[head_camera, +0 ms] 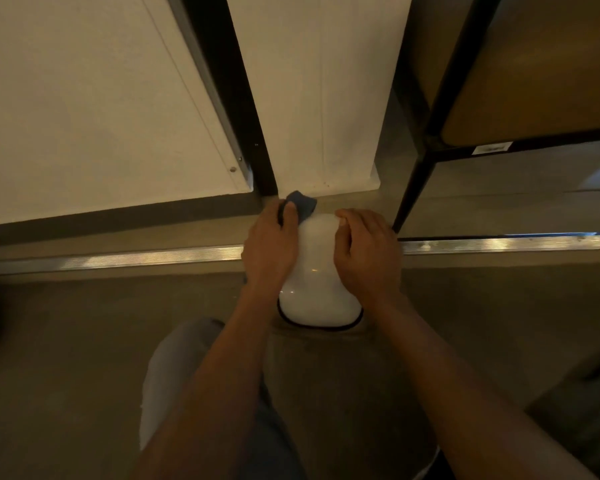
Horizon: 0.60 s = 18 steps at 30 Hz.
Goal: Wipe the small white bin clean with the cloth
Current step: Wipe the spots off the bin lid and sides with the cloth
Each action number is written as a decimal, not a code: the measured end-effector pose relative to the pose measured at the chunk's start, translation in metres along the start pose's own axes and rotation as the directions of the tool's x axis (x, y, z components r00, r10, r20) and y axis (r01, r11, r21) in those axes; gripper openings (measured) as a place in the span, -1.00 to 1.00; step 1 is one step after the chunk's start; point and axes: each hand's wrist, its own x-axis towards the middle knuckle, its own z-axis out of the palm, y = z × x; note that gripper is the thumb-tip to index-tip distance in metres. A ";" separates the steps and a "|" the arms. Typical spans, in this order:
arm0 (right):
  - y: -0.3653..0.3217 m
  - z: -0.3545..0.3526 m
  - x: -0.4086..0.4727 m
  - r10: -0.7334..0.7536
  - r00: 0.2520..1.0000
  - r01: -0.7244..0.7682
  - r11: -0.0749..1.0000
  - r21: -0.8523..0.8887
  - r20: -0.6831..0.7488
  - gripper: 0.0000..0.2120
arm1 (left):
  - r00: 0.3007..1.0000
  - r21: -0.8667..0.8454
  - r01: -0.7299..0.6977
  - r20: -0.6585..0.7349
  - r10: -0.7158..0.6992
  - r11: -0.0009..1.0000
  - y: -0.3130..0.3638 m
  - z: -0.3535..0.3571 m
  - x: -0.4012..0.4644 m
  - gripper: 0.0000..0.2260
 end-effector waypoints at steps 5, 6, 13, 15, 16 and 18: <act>-0.005 -0.002 0.001 0.015 1.000 -0.014 0.999 -0.040 0.023 -0.67 | 0.980 -0.203 0.028 -0.186 -0.067 0.979 -0.036 0.016 -0.089 -0.52; -0.005 -0.002 0.001 0.006 1.000 -0.005 0.999 -0.038 0.024 -0.66 | 0.971 -0.204 0.033 -0.227 -0.080 0.978 -0.041 0.020 -0.106 -0.51; 0.000 -0.002 0.000 -0.036 0.998 0.038 0.998 -0.048 0.050 -0.64 | 0.982 -0.293 0.077 -0.145 -0.124 0.953 -0.021 0.003 -0.055 -0.58; 0.001 -0.001 -0.001 -0.040 0.997 0.042 0.999 -0.026 0.070 -0.63 | 0.993 -0.180 0.084 -0.063 -0.097 0.980 -0.010 -0.002 -0.024 -0.65; 0.003 -0.002 -0.004 -0.031 0.996 0.034 0.999 -0.026 0.084 -0.63 | 0.995 -0.143 0.091 -0.024 -0.095 0.986 -0.007 -0.002 -0.015 -0.67; 0.005 -0.006 -0.012 0.003 0.995 0.003 0.998 -0.056 0.097 -0.63 | 0.996 -0.115 0.094 0.017 -0.092 0.989 -0.005 0.001 -0.003 -0.67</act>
